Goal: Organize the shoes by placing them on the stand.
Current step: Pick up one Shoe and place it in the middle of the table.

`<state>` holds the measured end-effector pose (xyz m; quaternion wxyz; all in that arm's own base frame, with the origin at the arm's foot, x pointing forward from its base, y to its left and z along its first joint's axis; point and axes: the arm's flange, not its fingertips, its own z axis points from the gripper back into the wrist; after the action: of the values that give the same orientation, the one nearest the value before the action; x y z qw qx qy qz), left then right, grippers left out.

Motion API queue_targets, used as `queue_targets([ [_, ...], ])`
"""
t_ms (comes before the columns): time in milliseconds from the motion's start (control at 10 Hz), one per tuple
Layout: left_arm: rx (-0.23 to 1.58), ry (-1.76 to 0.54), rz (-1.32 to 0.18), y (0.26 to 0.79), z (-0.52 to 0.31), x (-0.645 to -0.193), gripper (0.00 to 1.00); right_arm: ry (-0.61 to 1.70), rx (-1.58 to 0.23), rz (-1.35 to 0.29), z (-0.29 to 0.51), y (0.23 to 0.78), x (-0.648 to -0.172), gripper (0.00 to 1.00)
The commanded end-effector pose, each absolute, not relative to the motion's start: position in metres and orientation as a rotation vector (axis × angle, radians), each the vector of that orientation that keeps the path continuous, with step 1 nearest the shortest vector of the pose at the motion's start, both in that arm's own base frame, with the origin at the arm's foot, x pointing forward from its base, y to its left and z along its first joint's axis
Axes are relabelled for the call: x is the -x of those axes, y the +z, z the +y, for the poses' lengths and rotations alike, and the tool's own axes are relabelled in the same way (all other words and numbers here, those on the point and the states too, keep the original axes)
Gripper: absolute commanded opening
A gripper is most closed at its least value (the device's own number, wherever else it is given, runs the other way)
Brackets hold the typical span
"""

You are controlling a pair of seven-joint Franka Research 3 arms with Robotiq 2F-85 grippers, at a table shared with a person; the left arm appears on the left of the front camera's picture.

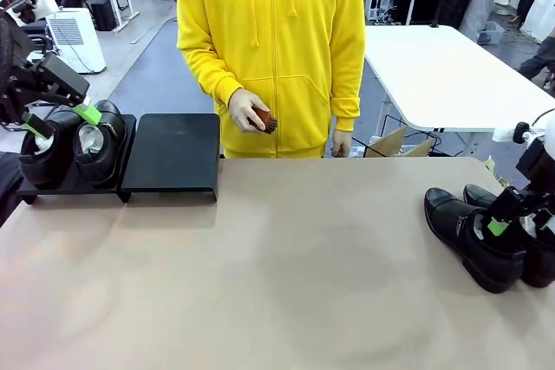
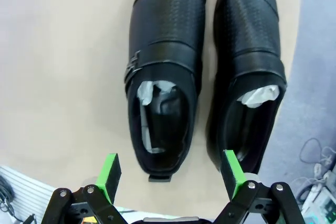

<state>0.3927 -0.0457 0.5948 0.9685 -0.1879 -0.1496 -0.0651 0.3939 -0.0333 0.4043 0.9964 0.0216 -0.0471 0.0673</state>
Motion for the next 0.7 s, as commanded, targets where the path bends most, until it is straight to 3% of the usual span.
queue_targets([
  [0,0.401,-0.15,-0.304,0.5955,-0.0446,-0.3924,1.0,0.14,-0.014,-0.11,-0.0396,0.3998,-0.4091,1.0],
  [100,0.401,-0.15,-0.304,0.5955,-0.0446,-0.3924,1.0,0.162,0.001,-0.13,-0.0384,0.4003,-0.409,0.96],
  [300,0.401,-0.15,-0.304,0.5955,-0.0446,-0.3924,1.0,0.152,0.027,-0.141,-0.0368,0.403,-0.4083,0.59],
  [600,0.401,-0.15,-0.304,0.5955,-0.0446,-0.3924,1.0,0.166,0.017,-0.17,-0.0346,0.3972,-0.4126,0.59],
])
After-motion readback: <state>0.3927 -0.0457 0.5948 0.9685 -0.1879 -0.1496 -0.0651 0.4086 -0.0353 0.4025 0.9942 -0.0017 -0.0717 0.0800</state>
